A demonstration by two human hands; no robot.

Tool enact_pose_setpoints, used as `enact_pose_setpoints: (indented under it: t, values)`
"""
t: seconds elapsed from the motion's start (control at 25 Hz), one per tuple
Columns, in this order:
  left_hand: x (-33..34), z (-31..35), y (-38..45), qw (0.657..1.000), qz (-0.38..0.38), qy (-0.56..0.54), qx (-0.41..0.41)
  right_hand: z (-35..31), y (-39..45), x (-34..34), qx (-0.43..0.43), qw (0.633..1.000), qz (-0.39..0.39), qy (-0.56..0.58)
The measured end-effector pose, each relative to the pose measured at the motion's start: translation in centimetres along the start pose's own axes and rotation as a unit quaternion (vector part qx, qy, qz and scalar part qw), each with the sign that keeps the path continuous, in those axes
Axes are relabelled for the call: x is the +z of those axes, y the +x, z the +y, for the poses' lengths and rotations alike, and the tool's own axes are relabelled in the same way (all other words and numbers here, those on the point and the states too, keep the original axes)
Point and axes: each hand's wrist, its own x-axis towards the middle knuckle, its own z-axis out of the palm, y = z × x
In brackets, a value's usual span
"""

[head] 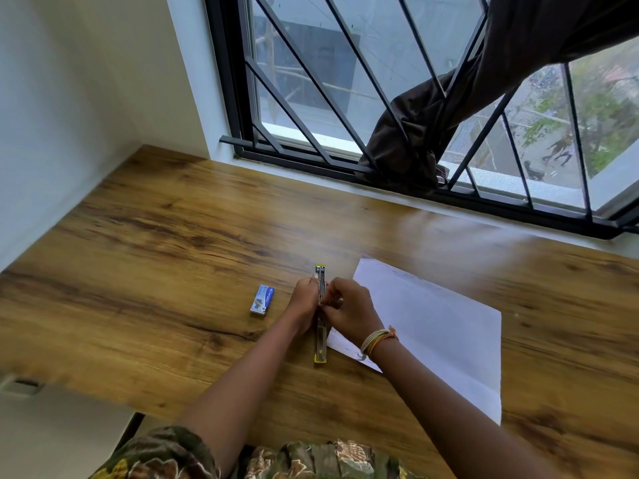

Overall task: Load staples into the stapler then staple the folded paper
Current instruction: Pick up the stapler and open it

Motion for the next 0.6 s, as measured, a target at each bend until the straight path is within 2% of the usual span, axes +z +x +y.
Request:
enact_pose_setpoints:
  t: [0.2,0.32,0.4,0.48,0.52,0.6]
  values:
    - [0.0,0.1,-0.2,1.0,-0.006,-0.017,0.001,1.0,-1.5,0.3,-0.049,0.998,0.0,-0.028]
    - [0.1,0.0,-0.1,1.0,-0.013,-0.028,-0.004,0.8,-2.1,-0.2,-0.059,0.998,0.015,-0.004]
    - [0.1,0.1,-0.2,0.999,-0.023,-0.047,-0.011,0.4,-1.8,-0.6,-0.002,0.997,0.064,0.052]
    - [0.2,0.6,-0.8,0.997,-0.029,-0.064,-0.018,0.5,-0.7,-0.9,0.1,0.982,0.117,0.106]
    - [0.3,0.8,-1.2,0.996,-0.036,-0.075,-0.019,0.7,-0.2,-1.0,0.137,0.974,0.13,0.125]
    - [0.4,0.9,-1.4,0.995,-0.054,-0.087,-0.013,1.2,0.6,-1.1,0.159,0.968,0.128,0.145]
